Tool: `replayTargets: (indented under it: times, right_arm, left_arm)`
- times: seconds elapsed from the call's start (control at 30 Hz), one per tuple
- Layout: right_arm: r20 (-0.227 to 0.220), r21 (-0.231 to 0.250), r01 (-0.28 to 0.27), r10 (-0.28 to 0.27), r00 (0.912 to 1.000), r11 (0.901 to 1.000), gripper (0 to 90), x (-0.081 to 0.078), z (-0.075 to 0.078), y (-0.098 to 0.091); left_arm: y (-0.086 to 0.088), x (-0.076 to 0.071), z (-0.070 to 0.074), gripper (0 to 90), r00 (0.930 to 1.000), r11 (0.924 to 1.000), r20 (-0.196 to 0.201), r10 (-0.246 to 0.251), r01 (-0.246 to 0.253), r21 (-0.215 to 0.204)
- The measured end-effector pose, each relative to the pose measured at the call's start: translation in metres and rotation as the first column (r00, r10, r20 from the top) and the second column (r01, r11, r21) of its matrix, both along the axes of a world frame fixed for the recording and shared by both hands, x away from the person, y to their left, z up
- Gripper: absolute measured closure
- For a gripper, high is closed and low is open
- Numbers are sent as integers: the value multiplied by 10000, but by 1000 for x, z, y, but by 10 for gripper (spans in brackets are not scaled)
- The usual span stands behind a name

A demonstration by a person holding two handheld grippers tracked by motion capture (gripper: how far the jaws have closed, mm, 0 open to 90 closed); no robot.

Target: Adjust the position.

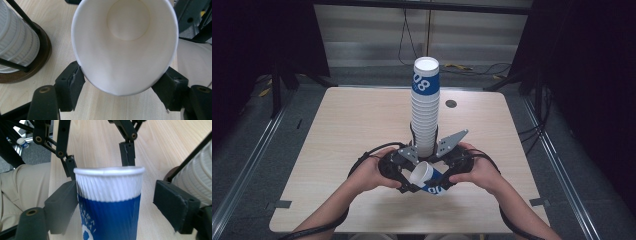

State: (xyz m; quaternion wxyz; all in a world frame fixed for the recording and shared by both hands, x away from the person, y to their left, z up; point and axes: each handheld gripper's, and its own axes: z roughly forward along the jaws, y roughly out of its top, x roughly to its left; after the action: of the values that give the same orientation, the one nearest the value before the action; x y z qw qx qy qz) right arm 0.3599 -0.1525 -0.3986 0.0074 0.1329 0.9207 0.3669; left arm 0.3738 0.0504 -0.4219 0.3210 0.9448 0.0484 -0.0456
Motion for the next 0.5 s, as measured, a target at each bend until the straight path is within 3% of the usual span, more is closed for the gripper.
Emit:
replayTargets:
  times: [0.13, 0.4, 0.5]
  right_arm:
    - [-49, -19, -276, 276, 9996, 9996, 229, 0, -2, 4]
    - [-341, -274, -334, 325, 9989, 9991, 259, -2, -6, 9]
    - [-385, -296, -365, 354, 9986, 9989, 260, -1, -7, 10]
  left_arm:
    - [-2, 0, 0, 295, 10000, 10000, -36, -27, 27, 18]
    - [-3, -2, 1, 294, 9999, 9998, 59, -140, 139, 175]
    - [-3, -1, 3, 293, 9995, 9990, -88, -297, 299, 329]
